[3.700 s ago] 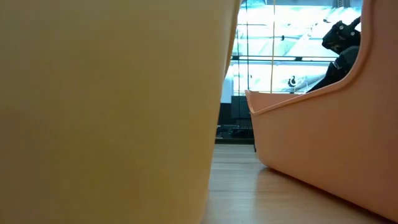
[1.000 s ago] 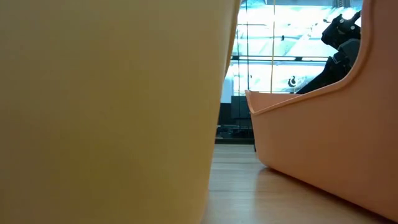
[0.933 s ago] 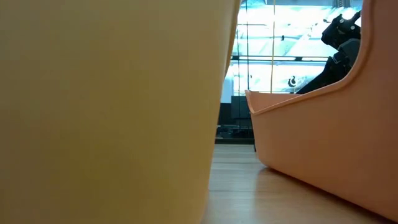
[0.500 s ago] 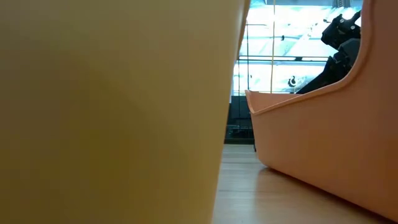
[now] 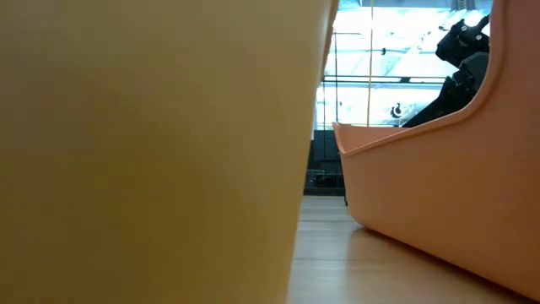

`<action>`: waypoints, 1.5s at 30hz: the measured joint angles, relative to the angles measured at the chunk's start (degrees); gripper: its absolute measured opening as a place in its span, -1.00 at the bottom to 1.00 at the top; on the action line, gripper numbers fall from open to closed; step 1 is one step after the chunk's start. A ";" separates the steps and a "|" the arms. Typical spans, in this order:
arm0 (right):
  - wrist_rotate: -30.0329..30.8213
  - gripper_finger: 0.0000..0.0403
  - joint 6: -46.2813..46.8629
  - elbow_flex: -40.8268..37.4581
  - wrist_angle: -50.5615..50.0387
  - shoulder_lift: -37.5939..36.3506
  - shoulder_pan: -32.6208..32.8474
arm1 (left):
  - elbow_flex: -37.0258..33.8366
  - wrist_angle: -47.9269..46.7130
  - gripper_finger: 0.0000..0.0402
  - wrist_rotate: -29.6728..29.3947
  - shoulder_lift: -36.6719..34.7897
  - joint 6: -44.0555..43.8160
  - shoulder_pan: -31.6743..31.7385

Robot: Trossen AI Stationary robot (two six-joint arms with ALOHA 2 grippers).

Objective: Sort batteries
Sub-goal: Put the silver battery into the yellow bin

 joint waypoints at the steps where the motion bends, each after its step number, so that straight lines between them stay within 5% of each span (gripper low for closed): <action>1: 0.00 -0.37 0.00 0.00 -0.01 0.00 0.00 | 0.01 -0.18 -0.68 -0.30 0.00 0.03 0.00; 6: 0.00 -0.37 0.00 0.00 0.00 0.00 0.00 | 0.00 -0.99 -0.50 -1.20 0.00 0.00 0.02; 19: 0.00 -0.37 0.07 0.00 -0.27 0.01 0.02 | 3.08 -3.38 -0.47 0.17 -6.69 3.32 0.06; 27: 0.08 -0.37 0.24 0.00 -0.10 0.02 0.75 | 2.87 -19.32 -0.47 -19.14 -17.32 5.43 0.93; 31: 0.22 -0.37 0.44 0.00 -0.02 0.00 1.03 | -0.51 -23.87 -0.47 -23.27 -20.34 2.93 2.85; 45: 0.26 -0.37 0.39 0.00 -0.02 0.02 1.03 | -14.97 -20.66 -0.47 -21.41 -21.29 -5.46 10.07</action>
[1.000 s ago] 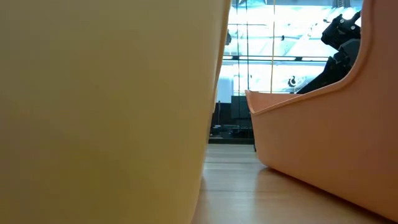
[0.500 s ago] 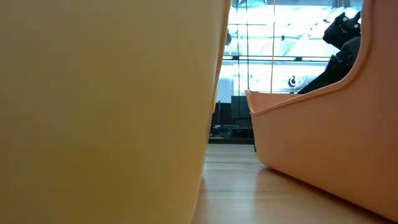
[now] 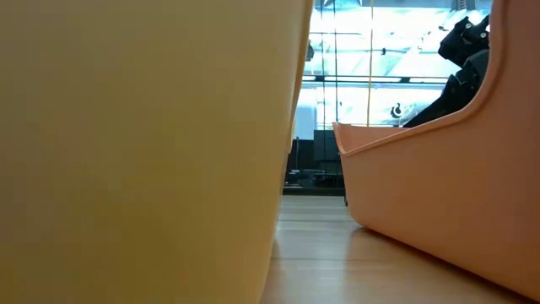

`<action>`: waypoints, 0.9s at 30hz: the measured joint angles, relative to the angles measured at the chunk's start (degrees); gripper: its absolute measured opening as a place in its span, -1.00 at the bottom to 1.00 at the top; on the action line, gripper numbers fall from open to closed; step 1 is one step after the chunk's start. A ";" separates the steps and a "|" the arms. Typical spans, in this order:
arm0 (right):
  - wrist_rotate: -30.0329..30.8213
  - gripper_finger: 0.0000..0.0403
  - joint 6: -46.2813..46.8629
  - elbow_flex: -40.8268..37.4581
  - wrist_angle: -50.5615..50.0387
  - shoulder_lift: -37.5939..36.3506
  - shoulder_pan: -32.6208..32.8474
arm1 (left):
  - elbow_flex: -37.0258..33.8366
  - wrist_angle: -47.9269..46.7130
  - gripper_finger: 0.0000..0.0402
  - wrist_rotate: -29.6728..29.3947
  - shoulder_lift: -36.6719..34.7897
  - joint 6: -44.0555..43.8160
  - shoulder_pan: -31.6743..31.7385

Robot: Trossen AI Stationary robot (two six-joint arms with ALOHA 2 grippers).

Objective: Sort batteries
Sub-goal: Put the silver battery into the yellow bin

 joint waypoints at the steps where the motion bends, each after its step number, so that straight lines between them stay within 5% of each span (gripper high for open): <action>1: 0.02 -0.37 0.00 0.00 0.03 0.00 0.00 | -0.70 1.16 -0.47 0.04 0.00 -0.49 0.40; 16: 0.17 -0.37 -0.13 0.00 0.02 -0.02 0.00 | -6.71 9.46 -0.20 2.92 0.00 -1.01 7.42; 27: 0.20 -0.37 -0.17 0.00 0.02 0.00 0.00 | -6.71 10.86 -0.18 2.13 0.00 0.48 10.42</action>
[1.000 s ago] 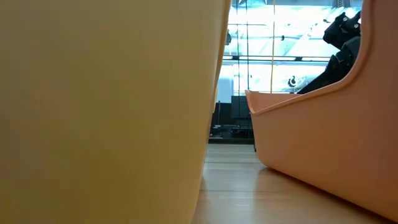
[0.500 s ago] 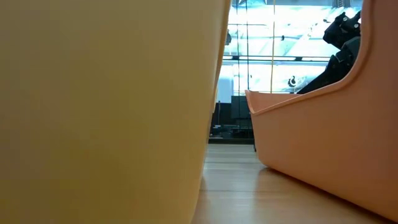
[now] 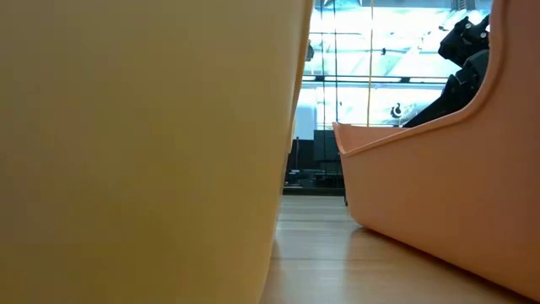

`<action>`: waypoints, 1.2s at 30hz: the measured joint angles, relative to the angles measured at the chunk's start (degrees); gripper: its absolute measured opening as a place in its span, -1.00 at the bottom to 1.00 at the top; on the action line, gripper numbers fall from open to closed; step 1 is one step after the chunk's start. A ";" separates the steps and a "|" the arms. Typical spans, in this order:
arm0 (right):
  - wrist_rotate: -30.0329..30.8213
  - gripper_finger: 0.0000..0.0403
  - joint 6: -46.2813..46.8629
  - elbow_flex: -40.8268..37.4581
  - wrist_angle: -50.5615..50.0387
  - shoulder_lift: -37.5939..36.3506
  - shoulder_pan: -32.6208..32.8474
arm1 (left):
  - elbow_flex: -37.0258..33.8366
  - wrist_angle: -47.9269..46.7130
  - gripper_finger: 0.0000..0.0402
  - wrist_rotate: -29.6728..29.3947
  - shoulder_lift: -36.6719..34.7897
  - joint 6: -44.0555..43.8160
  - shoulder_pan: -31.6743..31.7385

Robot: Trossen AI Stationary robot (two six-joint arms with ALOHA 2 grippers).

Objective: Sort batteries
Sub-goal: Put the silver battery into the yellow bin

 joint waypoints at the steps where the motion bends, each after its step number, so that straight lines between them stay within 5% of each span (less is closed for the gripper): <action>1: 0.00 -0.37 0.00 0.00 -0.01 -0.02 0.00 | 0.00 0.50 -0.18 0.00 0.00 0.06 0.07; 17: 0.02 -0.37 -0.15 0.00 -0.04 -0.01 0.00 | 0.07 6.40 -0.18 1.90 7.29 0.25 0.94; 36: 0.00 -0.37 0.00 0.00 -0.15 -0.02 0.00 | 0.04 7.74 -0.28 -0.55 7.48 1.26 3.11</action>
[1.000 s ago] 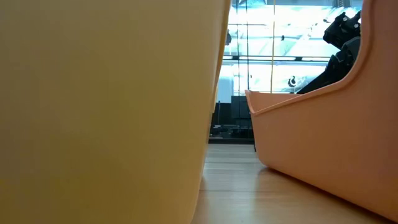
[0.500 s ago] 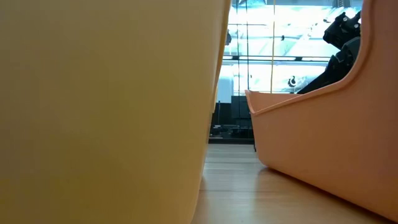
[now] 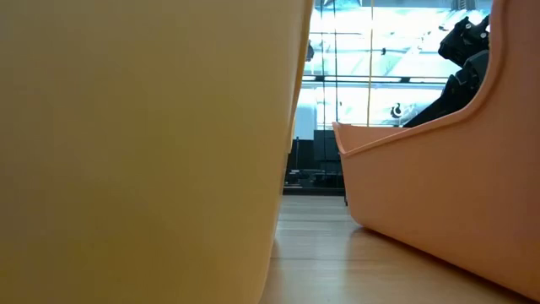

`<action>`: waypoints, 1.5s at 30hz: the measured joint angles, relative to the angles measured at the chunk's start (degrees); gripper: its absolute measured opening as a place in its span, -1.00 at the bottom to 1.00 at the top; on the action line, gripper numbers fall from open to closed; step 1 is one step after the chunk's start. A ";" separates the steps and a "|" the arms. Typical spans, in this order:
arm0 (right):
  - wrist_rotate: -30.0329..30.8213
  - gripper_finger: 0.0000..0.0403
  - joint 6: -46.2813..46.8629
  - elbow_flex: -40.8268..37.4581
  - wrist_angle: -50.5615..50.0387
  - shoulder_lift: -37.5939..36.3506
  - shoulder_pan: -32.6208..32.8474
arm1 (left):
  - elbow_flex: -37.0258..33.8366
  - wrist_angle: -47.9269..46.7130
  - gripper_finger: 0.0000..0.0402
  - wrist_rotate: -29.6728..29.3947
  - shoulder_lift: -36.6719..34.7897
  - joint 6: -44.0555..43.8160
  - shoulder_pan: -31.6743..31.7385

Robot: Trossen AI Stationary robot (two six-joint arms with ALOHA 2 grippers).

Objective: Sort batteries
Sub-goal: Put the silver battery into the yellow bin

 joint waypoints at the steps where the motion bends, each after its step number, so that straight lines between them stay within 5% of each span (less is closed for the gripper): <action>1: 0.00 -0.37 0.00 0.00 0.00 0.00 0.00 | 0.00 0.01 -0.35 0.32 0.00 0.29 0.06; 6: 0.00 -0.37 -0.01 0.00 -0.02 0.01 0.00 | 0.00 0.13 -0.83 3.29 -0.04 1.44 0.29; 13: -0.02 -0.37 0.25 0.00 -0.04 0.01 0.00 | -0.01 -0.66 -0.83 6.04 -1.18 1.70 0.04; 19: -0.15 -0.37 1.00 0.00 -0.38 0.02 -0.01 | 0.63 0.06 -0.83 6.00 -10.79 2.33 -2.52; 25: -0.04 -0.37 1.90 0.00 -0.51 1.13 -0.01 | 0.87 8.53 -0.83 25.93 -19.79 5.38 -8.38; 27: 0.00 -0.37 2.17 0.00 -0.24 1.92 -0.12 | 0.87 11.94 -0.83 28.52 -19.69 3.19 -11.00; 39: -0.95 -0.37 0.00 -0.04 6.47 6.24 -2.62 | 8.59 17.75 -0.83 26.58 1.26 -2.37 -21.87; 45: -2.02 -0.37 0.39 -0.02 6.66 6.54 -2.79 | 14.79 9.65 -0.71 24.02 7.54 -2.17 -22.88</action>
